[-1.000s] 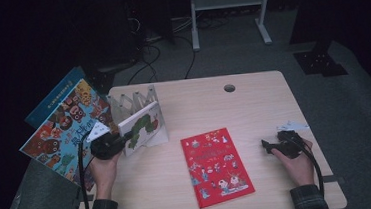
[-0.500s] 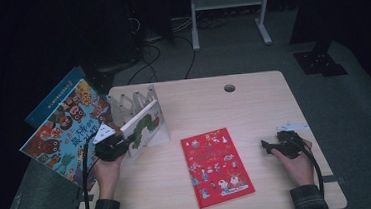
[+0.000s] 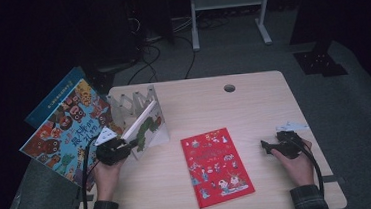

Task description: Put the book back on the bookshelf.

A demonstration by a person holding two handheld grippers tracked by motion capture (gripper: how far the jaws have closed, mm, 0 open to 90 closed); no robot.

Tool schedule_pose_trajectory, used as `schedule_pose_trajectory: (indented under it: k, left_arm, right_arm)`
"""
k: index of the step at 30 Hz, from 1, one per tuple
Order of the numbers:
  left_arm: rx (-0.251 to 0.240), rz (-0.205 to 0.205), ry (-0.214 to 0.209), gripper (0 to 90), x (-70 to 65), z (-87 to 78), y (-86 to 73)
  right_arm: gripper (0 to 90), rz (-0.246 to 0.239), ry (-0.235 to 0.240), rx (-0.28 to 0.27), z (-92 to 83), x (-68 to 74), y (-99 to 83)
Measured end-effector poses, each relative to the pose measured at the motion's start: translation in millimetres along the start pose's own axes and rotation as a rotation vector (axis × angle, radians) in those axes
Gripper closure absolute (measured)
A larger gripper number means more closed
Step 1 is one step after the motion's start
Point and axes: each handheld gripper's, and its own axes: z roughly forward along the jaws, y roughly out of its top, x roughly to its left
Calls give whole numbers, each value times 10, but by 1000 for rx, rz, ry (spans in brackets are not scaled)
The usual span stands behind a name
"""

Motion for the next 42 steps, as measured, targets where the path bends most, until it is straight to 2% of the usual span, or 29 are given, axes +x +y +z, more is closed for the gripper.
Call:
schedule_pose_trajectory:
  k: [5,9,12,16,22,25,30,34,42]
  left_arm:
    - [5,6,-2,645,4,-106,-48]
    - [26,17,-23,682,9,-133,-98]
    - [47,22,-51,716,-9,-102,-115]
    - [56,35,-77,701,-94,-65,-88]
    - [60,55,-114,654,-258,83,-19]
    - [67,79,-114,630,-329,164,25]
    - [64,90,-90,604,-381,294,93]
    - [62,88,-71,601,-368,368,134]
    - [45,78,-72,556,-415,509,188]
  right_arm:
    - [231,-1,0,0,0,0,0]
    - [230,-1,0,0,0,0,0]
    - [231,-1,0,0,0,0,0]
    - [231,-1,1,0,0,0,0]
    - [231,-1,1,0,0,0,0]
    - [231,-1,1,0,1,0,0]
    - [231,-1,0,0,0,0,0]
    - [231,-1,0,0,0,0,0]
    - [231,-2,0,0,0,1,0]
